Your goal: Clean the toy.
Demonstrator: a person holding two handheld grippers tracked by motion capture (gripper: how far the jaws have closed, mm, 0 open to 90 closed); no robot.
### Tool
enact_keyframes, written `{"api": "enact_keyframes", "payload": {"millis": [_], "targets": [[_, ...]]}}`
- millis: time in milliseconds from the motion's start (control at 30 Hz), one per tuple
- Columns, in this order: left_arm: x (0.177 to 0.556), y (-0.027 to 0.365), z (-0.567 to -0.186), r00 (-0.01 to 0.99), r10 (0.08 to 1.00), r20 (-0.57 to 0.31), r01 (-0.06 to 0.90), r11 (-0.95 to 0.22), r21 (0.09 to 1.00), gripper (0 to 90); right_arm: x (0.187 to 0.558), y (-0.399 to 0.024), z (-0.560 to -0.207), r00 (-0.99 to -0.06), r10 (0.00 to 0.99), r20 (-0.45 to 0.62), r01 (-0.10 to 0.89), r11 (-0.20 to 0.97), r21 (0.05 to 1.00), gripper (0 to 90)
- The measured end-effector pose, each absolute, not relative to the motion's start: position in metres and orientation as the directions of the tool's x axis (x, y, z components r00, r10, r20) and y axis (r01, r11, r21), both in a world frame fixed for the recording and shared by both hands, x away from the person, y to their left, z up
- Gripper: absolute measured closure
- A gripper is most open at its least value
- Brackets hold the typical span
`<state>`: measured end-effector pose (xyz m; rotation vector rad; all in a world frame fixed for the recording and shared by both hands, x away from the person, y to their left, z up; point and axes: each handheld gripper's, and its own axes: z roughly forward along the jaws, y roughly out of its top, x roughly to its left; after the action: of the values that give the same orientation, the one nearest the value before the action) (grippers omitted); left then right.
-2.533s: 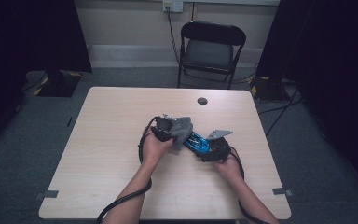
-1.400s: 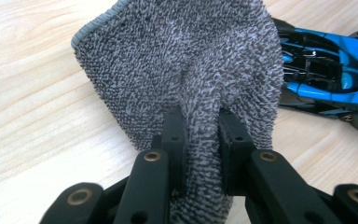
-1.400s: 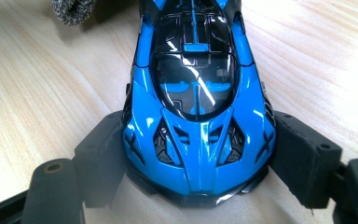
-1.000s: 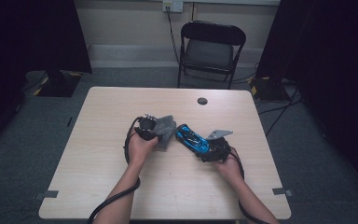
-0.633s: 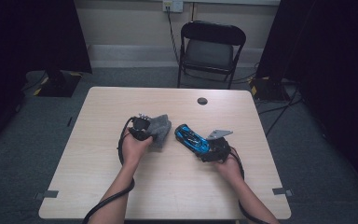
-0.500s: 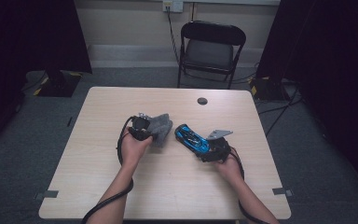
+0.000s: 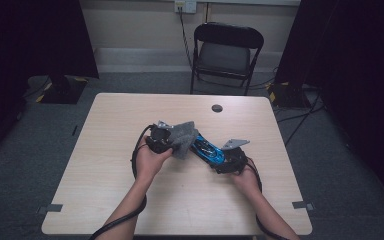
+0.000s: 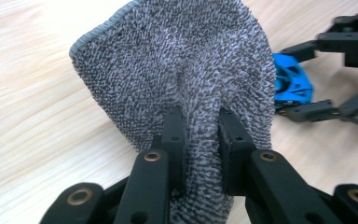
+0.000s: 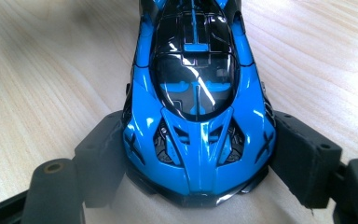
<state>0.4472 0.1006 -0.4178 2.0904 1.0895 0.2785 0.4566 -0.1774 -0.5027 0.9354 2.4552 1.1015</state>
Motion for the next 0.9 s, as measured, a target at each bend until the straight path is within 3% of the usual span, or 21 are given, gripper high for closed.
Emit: {"api": "enact_keyframes", "payload": {"millis": [533, 900], "targets": [[0.435, 0.050, -0.424, 0.720, 0.686, -0.103, 0.547, -0.471, 0.692, 75.6, 0.457, -0.177, -0.503, -0.747, 0.665, 0.000, 0.442, 0.497, 0.747, 24.6], [0.431, 0.017, -0.439, 0.789, 0.606, -0.100, 0.526, -0.582, 0.620, 75.2, 0.457, -0.177, -0.503, -0.746, 0.666, 0.000, 0.443, 0.496, 0.747, 24.5]]}}
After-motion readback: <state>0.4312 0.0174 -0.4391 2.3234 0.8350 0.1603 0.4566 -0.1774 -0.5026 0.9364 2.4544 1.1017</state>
